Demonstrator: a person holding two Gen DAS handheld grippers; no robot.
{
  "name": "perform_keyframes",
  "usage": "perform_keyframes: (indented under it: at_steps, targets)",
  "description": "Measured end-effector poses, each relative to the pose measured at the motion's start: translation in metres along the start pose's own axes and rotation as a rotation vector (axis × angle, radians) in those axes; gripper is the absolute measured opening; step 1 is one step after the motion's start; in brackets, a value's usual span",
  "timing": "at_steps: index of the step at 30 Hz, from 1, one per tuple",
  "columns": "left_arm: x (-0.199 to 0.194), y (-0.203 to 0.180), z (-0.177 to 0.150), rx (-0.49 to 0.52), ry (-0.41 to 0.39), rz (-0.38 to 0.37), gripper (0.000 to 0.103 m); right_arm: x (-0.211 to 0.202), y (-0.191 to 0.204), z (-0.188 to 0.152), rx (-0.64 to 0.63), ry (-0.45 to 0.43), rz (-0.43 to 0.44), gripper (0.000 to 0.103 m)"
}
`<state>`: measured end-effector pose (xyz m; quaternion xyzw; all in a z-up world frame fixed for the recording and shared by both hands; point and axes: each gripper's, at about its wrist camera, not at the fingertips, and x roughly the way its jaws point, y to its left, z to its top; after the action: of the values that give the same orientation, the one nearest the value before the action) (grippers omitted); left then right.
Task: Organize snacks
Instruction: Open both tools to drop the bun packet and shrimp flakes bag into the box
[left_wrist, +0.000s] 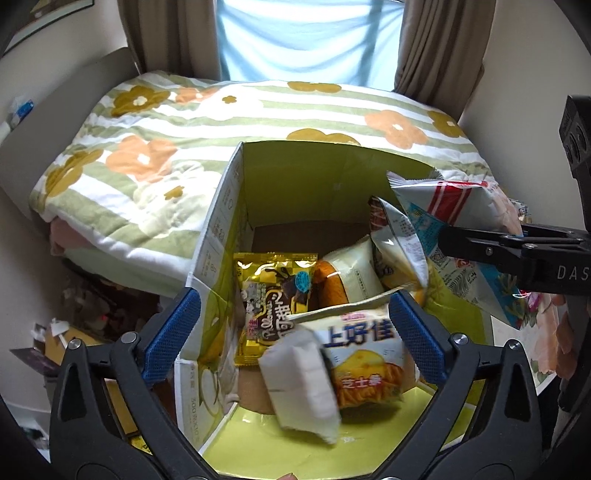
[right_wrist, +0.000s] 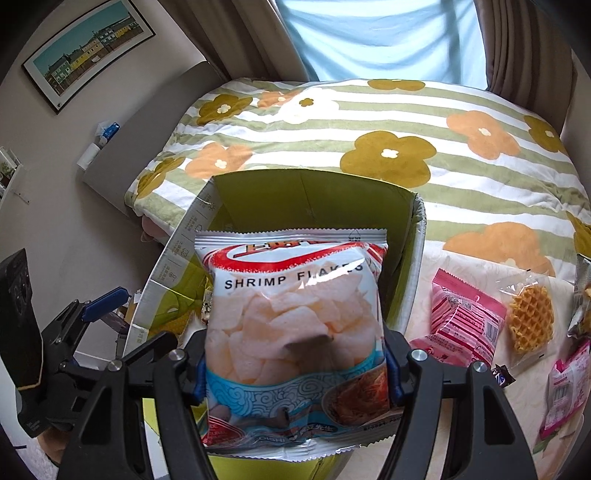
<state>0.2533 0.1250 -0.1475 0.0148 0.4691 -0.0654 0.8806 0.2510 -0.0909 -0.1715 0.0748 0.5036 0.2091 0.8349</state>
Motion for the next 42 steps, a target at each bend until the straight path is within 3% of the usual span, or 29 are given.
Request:
perform_keyframes:
  at_steps: [7, 11, 12, 22, 29, 42]
  targets:
    - [0.001, 0.0, -0.003, 0.006, 0.017, 0.022, 0.101, 0.018, 0.023, 0.026, -0.067, 0.018, 0.003, 0.069]
    - [0.001, 0.005, -0.006, -0.011, 0.025, 0.016, 0.101, 0.024, 0.033, 0.031, -0.094, -0.034, 0.001, 0.098]
    - [0.002, 0.005, -0.006, -0.014, 0.027, 0.015, 0.101, 0.024, 0.034, 0.03, -0.098, -0.047, -0.001, 0.101]
    - [0.0, 0.002, -0.003, 0.0, 0.026, 0.007, 0.101, 0.013, 0.03, 0.017, -0.09, -0.052, -0.027, 0.101]
    - [-0.007, -0.007, 0.01, 0.054, 0.004, -0.033, 0.101, -0.018, 0.019, 0.013, -0.047, -0.114, -0.061, 0.101]
    - [-0.023, -0.083, 0.034, 0.179, -0.051, -0.13, 0.101, -0.102, -0.038, -0.009, 0.045, -0.249, -0.193, 0.101]
